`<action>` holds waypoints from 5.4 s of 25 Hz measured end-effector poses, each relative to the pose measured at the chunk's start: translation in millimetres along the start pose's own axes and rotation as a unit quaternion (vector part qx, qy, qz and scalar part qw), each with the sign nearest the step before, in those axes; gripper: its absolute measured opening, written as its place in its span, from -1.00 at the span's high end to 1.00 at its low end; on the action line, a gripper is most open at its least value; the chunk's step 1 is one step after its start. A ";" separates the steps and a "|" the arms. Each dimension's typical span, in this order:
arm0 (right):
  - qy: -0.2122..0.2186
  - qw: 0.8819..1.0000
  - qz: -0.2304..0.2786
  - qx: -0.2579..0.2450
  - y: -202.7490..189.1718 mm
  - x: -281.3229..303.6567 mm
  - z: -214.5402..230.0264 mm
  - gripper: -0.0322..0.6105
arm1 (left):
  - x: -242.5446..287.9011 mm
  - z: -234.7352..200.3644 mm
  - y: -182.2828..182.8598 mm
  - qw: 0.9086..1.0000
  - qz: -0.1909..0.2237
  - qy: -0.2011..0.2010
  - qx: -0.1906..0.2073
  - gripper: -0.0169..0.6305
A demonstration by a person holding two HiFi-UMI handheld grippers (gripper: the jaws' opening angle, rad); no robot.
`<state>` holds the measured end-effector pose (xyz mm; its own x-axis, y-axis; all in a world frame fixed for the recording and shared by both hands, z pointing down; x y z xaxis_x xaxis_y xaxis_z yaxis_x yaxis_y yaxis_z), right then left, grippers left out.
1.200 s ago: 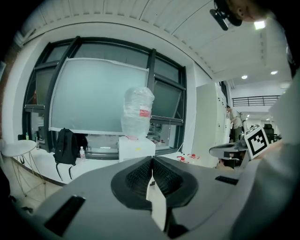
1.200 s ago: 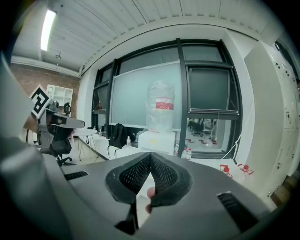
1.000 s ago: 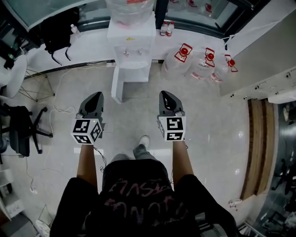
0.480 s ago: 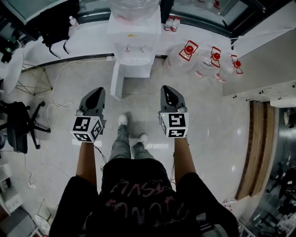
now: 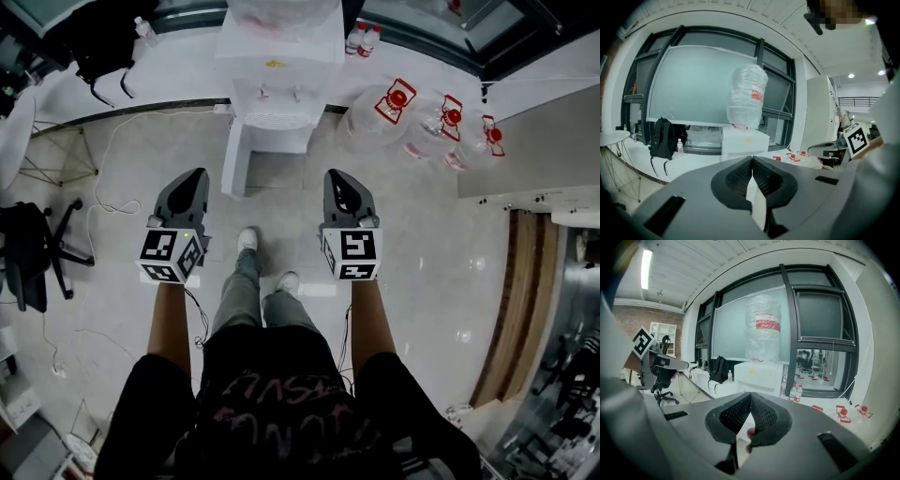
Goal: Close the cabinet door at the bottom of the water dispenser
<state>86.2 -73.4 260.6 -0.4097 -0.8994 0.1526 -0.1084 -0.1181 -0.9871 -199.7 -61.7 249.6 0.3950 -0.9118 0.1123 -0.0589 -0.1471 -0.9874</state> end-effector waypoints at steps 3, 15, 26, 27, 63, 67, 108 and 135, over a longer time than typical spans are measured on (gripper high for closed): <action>0.003 1.000 -0.003 0.002 -21.2 11.6 1.4 0.86 | 9.6 -9.1 -18.6 1.000 0.001 0.002 0.002 0.90; 0.015 1.000 -0.008 0.006 -114.4 63.8 1.4 0.86 | 37.1 -45.3 -117.3 1.000 -0.002 0.021 -0.003 0.90; 0.020 1.000 -0.009 0.009 -215.8 101.2 -0.1 0.86 | 63.2 -72.8 -217.1 1.000 0.003 0.028 -0.002 0.90; 0.019 1.000 -0.008 0.011 -225.4 103.2 0.5 0.86 | 64.4 -75.1 -226.1 1.000 0.004 0.028 -0.001 0.90; 0.019 1.000 -0.017 0.015 -520.4 147.3 32.2 0.86 | 84.9 -147.9 -514.9 0.998 -0.001 0.025 0.060 0.90; 0.015 1.000 -0.019 0.019 -531.6 148.3 35.6 0.86 | 93.8 -138.7 -515.4 0.998 0.000 -0.003 0.060 0.90; -0.139 0.987 -0.066 0.032 -592.2 90.0 120.0 0.86 | 365.3 -12.1 -528.8 0.969 0.039 -0.227 0.086 0.90; -0.122 0.990 -0.051 0.045 -579.1 107.9 103.6 0.86 | 328.6 -30.5 -542.9 0.980 0.016 -0.186 0.072 0.90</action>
<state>198.6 -145.7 843.5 -0.1678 -0.9544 0.2469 -0.0516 -0.2416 -0.9690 -65.9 -293.1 826.0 0.7036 -0.7083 0.0581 0.0425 -0.0397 -0.9983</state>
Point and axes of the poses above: the fingertips, and each gripper's own axes: x forward along the fingers, z to its right, y out of its top, the point moved 7 cm from there along -x, backward along the fingers, and after that the axes turned 12 degrees about z, right-handed, at the moved point
